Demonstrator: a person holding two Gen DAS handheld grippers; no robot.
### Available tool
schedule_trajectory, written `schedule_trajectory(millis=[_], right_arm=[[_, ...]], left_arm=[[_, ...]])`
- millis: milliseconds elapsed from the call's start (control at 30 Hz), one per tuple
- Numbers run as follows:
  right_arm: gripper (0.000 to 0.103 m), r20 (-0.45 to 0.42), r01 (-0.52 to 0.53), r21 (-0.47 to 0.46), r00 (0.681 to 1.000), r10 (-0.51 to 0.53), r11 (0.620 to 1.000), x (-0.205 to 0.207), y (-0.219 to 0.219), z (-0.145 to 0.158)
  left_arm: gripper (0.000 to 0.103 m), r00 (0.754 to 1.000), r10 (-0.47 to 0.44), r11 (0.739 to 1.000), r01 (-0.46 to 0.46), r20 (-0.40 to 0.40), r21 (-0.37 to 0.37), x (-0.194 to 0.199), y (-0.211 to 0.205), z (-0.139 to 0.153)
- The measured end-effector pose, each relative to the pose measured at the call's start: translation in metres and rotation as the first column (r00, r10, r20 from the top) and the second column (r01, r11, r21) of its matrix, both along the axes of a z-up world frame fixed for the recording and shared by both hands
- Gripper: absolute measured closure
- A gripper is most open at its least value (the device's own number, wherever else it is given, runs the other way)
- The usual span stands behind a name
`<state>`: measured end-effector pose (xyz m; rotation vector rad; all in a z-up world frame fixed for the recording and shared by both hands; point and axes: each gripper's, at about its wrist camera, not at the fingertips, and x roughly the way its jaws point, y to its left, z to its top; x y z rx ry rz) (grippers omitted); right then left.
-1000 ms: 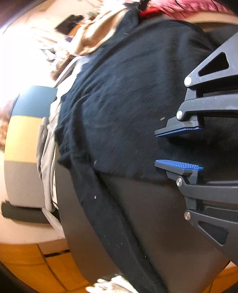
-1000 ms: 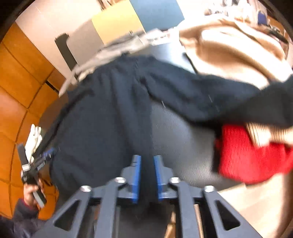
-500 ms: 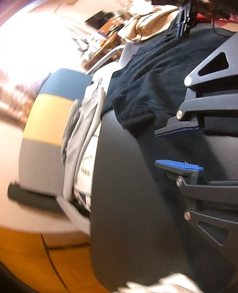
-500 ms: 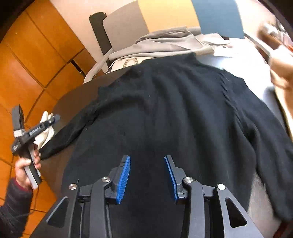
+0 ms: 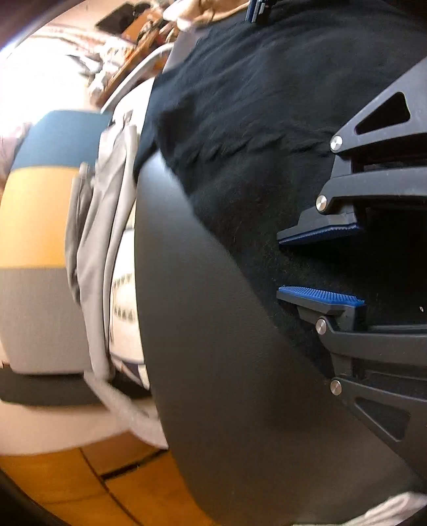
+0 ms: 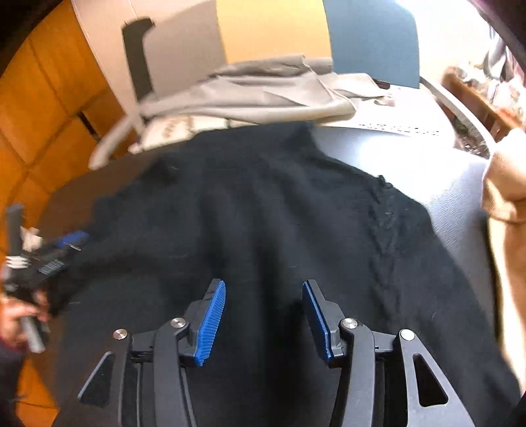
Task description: Fold clothes
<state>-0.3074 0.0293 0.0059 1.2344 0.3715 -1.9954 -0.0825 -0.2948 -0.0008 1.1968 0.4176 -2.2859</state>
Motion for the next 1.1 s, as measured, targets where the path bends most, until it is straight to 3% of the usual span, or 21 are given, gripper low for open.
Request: schedule_trajectory(millis=[133,233,467,567,700,867,1000,1100], right_arm=[[0.046,-0.03,-0.01,0.056,0.999,0.011,0.998,-0.016,-0.014,-0.015],[0.043,-0.047,-0.031,0.063,0.998,0.034,0.998,-0.016,-0.023,-0.015],[0.041,-0.02,-0.053,0.009,0.998,0.053,0.999,-0.021,-0.017,-0.014],[0.038,0.016,-0.069,-0.031,0.997,0.07,0.997,-0.025,-0.019,-0.012],[0.039,0.054,-0.047,-0.151,0.997,0.056,0.987,-0.036,-0.011,0.007],[0.039,0.03,-0.067,-0.17,0.997,0.073,0.983,-0.058,-0.027,0.022],[0.039,0.043,-0.094,-0.137,0.994,0.101,0.986,-0.078,-0.047,0.012],[0.039,0.042,-0.089,-0.068,0.995,0.092,0.994,-0.098,-0.059,-0.002]], left_arm=[[0.075,0.999,0.053,0.998,-0.052,-0.003,0.03,0.007,-0.023,-0.001],[0.075,0.996,0.084,0.996,-0.084,0.023,-0.006,0.016,-0.021,-0.004],[0.075,0.981,0.182,0.983,-0.182,0.066,-0.001,0.04,-0.015,0.002],[0.077,0.989,0.146,0.989,-0.145,0.024,-0.027,0.032,-0.007,0.022],[0.076,0.994,-0.036,0.997,0.029,-0.107,-0.071,-0.008,0.018,0.052],[0.076,0.966,-0.245,0.961,0.231,-0.079,-0.154,-0.091,0.069,0.054],[0.076,0.972,-0.235,0.961,0.231,-0.012,-0.154,-0.127,0.065,0.028],[0.075,0.986,-0.168,0.98,0.167,-0.006,-0.112,-0.128,0.045,0.008]])
